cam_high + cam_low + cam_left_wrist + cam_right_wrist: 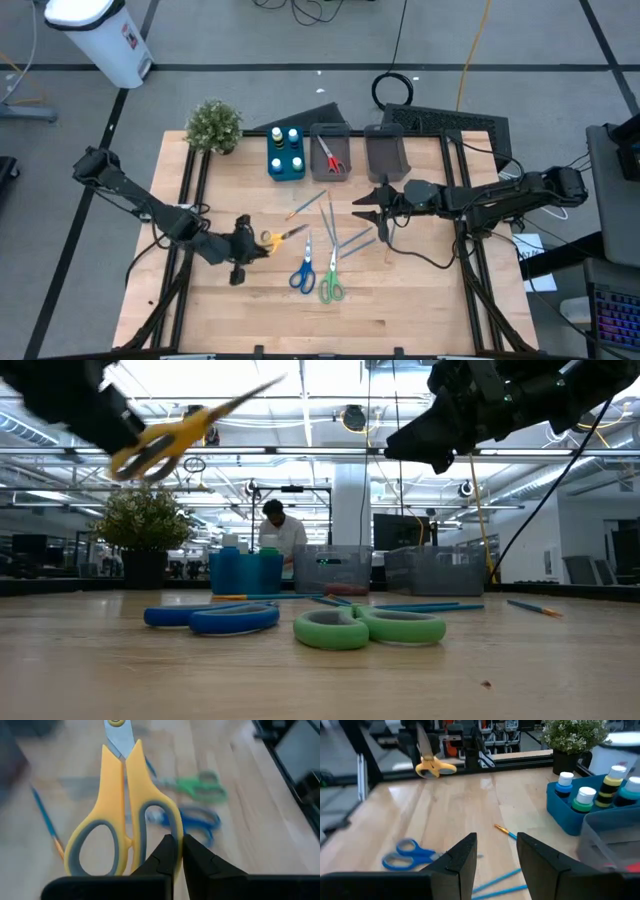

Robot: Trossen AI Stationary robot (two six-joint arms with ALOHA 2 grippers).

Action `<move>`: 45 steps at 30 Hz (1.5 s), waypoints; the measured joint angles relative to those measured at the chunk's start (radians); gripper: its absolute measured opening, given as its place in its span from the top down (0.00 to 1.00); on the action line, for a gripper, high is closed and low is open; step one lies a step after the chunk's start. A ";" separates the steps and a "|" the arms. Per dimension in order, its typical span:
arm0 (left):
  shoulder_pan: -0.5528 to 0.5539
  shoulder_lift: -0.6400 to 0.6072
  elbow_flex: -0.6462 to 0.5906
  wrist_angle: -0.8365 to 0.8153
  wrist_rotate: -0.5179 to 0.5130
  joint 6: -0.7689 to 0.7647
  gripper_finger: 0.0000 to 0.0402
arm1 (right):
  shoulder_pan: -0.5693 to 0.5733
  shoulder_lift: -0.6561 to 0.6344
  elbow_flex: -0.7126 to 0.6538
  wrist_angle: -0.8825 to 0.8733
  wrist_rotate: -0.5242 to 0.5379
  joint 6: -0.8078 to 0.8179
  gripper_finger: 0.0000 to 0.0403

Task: Pick & Place Paint Supplies
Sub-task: Put the yellow scissors into the left black bin

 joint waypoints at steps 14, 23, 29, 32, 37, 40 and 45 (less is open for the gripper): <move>0.188 0.255 0.002 0.688 -0.270 0.672 0.96 | 0.033 0.328 0.018 0.616 0.043 -0.059 0.44; 0.287 0.426 0.003 0.929 -0.399 0.852 0.96 | 0.033 0.520 0.219 0.686 0.103 -0.039 0.33; 0.301 0.438 0.003 0.929 -0.458 0.869 0.96 | 0.031 0.592 0.313 0.701 0.231 -0.041 0.37; 0.299 0.438 0.003 0.929 -0.491 0.891 0.96 | 0.030 0.598 0.329 0.709 0.301 -0.041 0.40; 0.303 0.438 0.004 0.922 -0.517 0.892 0.96 | 0.015 0.598 0.333 0.745 0.325 -0.015 0.50; 0.307 0.438 0.003 0.923 -0.518 0.891 0.96 | -0.003 0.598 0.333 0.746 0.300 0.030 0.56; 0.313 0.438 0.003 0.922 -0.517 0.884 0.96 | -0.023 0.598 0.333 0.707 0.225 0.084 0.64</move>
